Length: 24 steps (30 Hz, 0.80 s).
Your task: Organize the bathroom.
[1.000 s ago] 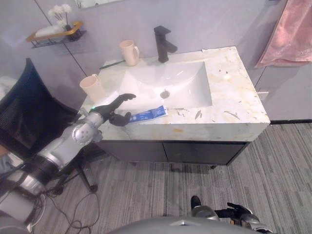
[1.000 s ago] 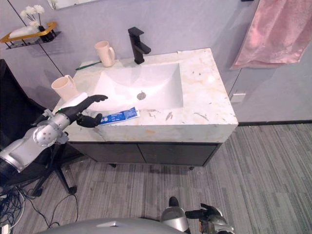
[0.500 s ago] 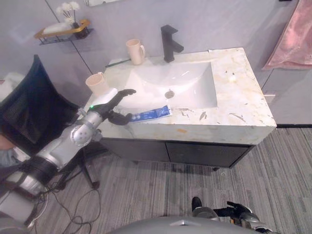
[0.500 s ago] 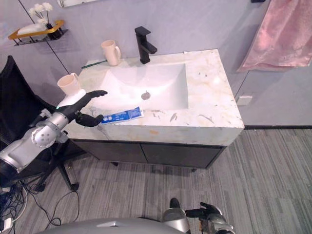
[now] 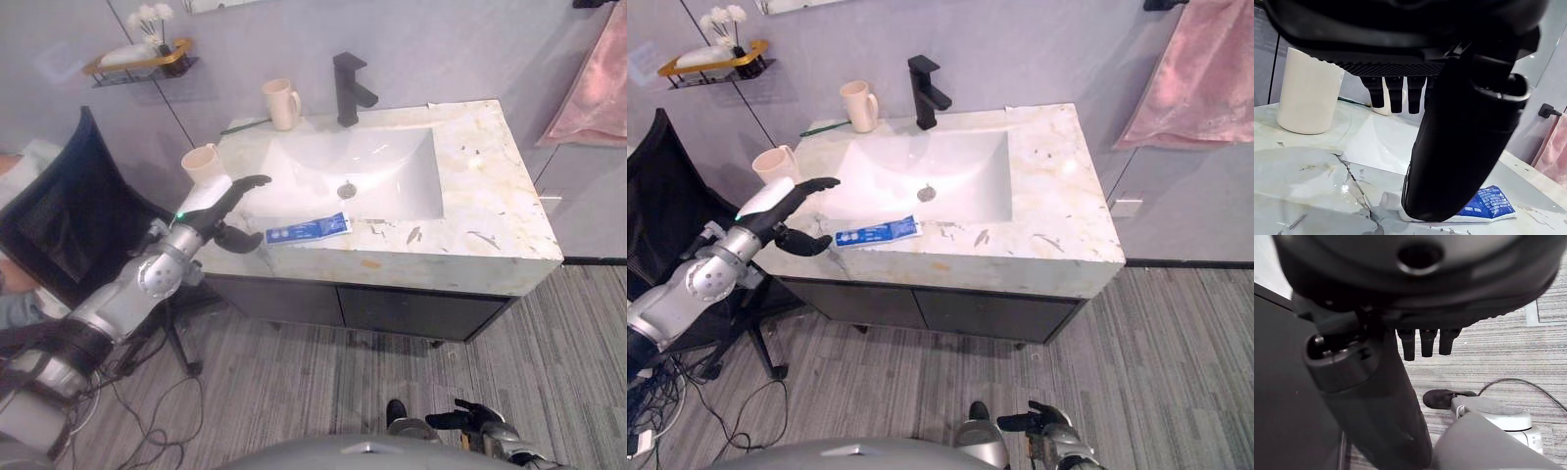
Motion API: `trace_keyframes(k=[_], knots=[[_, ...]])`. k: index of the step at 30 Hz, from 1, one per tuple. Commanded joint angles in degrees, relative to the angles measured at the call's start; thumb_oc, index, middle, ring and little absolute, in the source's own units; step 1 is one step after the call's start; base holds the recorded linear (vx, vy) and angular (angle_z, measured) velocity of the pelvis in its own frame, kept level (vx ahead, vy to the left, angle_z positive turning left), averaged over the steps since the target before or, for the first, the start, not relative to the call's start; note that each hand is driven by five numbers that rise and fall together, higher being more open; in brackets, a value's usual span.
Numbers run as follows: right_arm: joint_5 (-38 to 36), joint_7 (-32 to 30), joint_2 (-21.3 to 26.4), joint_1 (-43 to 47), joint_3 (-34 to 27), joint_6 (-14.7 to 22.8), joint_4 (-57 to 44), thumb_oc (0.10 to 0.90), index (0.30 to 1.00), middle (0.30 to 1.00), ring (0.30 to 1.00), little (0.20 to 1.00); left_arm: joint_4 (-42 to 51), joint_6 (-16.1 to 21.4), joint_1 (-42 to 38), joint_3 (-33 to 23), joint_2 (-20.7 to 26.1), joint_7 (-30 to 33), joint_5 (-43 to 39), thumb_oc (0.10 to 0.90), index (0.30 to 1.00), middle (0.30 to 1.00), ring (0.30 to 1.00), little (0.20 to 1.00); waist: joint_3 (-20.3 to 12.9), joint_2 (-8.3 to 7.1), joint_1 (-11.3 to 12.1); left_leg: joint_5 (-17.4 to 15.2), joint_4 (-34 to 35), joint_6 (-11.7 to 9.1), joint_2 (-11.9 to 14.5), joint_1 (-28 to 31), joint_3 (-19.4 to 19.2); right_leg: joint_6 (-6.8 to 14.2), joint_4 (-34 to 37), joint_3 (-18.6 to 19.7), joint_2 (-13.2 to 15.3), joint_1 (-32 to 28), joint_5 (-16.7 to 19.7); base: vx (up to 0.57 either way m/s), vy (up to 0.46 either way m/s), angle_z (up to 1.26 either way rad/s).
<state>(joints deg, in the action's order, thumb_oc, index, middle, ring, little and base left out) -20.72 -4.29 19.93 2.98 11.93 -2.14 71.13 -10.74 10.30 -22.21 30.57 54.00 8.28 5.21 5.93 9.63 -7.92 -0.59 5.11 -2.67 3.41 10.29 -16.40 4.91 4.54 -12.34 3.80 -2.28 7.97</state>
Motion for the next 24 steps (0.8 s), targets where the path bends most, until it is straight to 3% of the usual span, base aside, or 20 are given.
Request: trace_keyframes(k=[1, 11, 24], knots=[[0.8, 0.0, -0.3, 2.0, 0.6, 1.4, 1.7, 0.8, 0.9, 0.9, 0.9, 0.9, 1.4, 4.5, -3.8, -10.8, 5.3, 5.7, 0.3, 0.8, 0.9, 0.9, 0.9, 0.9, -2.4, -2.69, -0.3, -4.3, -6.7, 1.9, -2.1, -2.4, -2.7, 2.0, -7.7, 2.3, 0.0, -0.8, -12.5, 0.0, 0.0, 0.0], [1.0, -0.3, -0.1, 1.8, 0.5, 1.3, 1.2, 0.8, 0.9, 0.9, 0.9, 0.9, 2.2, 4.4, -3.9, -11.3, 6.6, 0.6, -2.1, 0.8, 0.9, 0.9, 0.9, 0.9, -2.1, -2.89, -0.3, -4.3, -6.9, 1.9, -2.0, -2.5, -2.9, 2.0, -7.4, 2.2, 0.0, -0.8, -12.4, 0.0, 0.0, 0.0], [1.0, 0.1, 0.1, 2.5, 0.8, 0.7, 1.3, 0.8, 0.9, 0.9, 0.9, 0.9, 1.8, -0.3, -6.1, -5.7, 3.8, -2.6, -1.7, 0.8, 0.9, 0.9, 0.9, 0.9, -1.8, -2.36, -1.1, -4.3, -7.1, 2.0, -2.0, -2.5, -3.3, 2.1, -7.8, 2.8, -0.2, -0.4, -12.4, 0.0, 0.0, 0.0]])
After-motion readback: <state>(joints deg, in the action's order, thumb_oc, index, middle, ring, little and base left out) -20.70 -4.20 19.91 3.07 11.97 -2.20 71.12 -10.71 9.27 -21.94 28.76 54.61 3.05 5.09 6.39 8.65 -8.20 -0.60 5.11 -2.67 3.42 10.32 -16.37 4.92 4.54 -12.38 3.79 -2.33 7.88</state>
